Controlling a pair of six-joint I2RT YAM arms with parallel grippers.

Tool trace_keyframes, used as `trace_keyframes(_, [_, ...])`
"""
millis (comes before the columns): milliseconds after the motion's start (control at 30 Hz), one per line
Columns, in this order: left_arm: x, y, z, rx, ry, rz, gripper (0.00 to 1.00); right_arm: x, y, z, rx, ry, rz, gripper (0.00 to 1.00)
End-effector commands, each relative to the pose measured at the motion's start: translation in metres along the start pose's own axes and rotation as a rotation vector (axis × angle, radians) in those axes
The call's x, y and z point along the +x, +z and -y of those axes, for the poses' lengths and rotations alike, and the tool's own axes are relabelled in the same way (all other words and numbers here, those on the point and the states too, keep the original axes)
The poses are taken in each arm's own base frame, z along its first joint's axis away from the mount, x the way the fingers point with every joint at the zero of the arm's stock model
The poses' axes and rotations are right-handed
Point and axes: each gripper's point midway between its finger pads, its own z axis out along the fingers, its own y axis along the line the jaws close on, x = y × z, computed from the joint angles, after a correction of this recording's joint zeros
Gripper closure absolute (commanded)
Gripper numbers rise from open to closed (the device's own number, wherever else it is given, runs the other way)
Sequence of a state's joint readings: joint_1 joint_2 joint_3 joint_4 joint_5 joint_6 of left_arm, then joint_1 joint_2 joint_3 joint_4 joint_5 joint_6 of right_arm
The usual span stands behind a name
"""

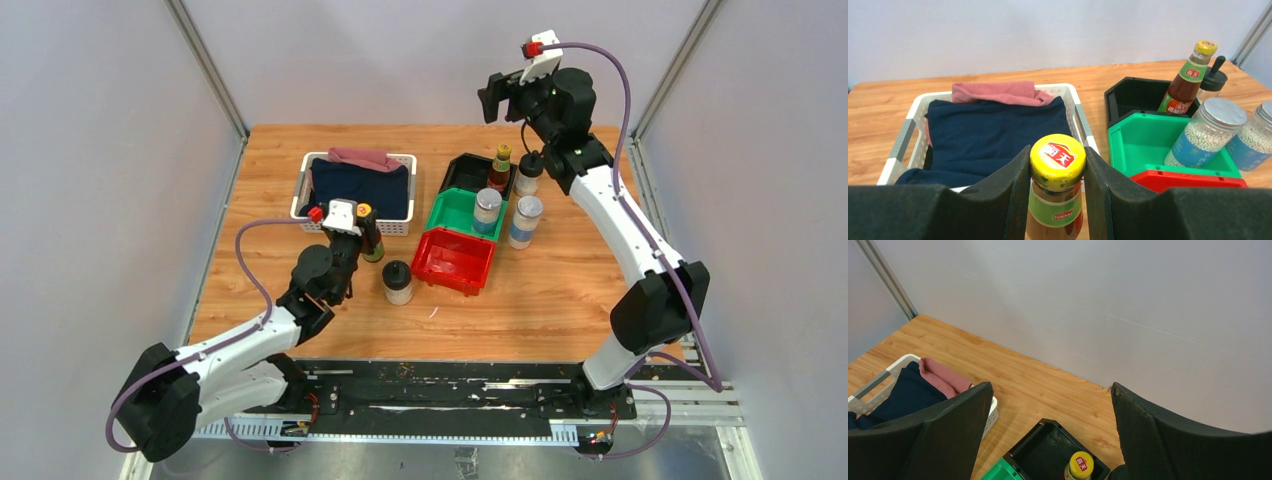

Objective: Organize the condiment bottles
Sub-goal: Pick up the bottle from the center of the board, then place the bottle in the storage box.

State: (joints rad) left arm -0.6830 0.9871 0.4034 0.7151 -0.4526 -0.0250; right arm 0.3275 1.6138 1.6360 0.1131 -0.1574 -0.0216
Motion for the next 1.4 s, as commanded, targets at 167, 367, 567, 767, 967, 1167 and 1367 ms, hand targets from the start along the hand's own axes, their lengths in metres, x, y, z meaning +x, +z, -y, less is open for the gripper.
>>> trace_keyframes(167, [-0.070, 0.016, 0.012, 0.022, -0.066, 0.186, 1.00, -0.023, -0.014, 0.005, 0.010, 0.003, 0.063, 0.08])
trace_keyframes(367, [-0.083, 0.022, 0.017, 0.037, -0.042, 0.208, 1.00, -0.026, -0.016, 0.005, 0.013, -0.001, 0.069, 0.08])
trace_keyframes(567, [-0.094, 0.030, 0.025, 0.059, -0.044, 0.226, 1.00, -0.027, -0.016, 0.005, 0.013, -0.005, 0.069, 0.08])
trace_keyframes(767, [-0.101, 0.037, 0.031, 0.076, -0.038, 0.232, 1.00, -0.028, -0.017, 0.007, 0.018, -0.010, 0.070, 0.08])
trace_keyframes(967, [-0.106, 0.045, 0.038, 0.092, -0.033, 0.241, 1.00, -0.027, -0.016, 0.007, 0.018, -0.017, 0.068, 0.08])
trace_keyframes(1167, [-0.109, 0.054, 0.045, 0.108, -0.025, 0.246, 1.00, -0.028, -0.016, 0.009, 0.026, -0.027, 0.067, 0.08])
trace_keyframes(1367, [-0.113, 0.065, 0.054, 0.128, -0.025, 0.255, 1.00, -0.031, -0.015, 0.009, 0.027, -0.034, 0.067, 0.08])
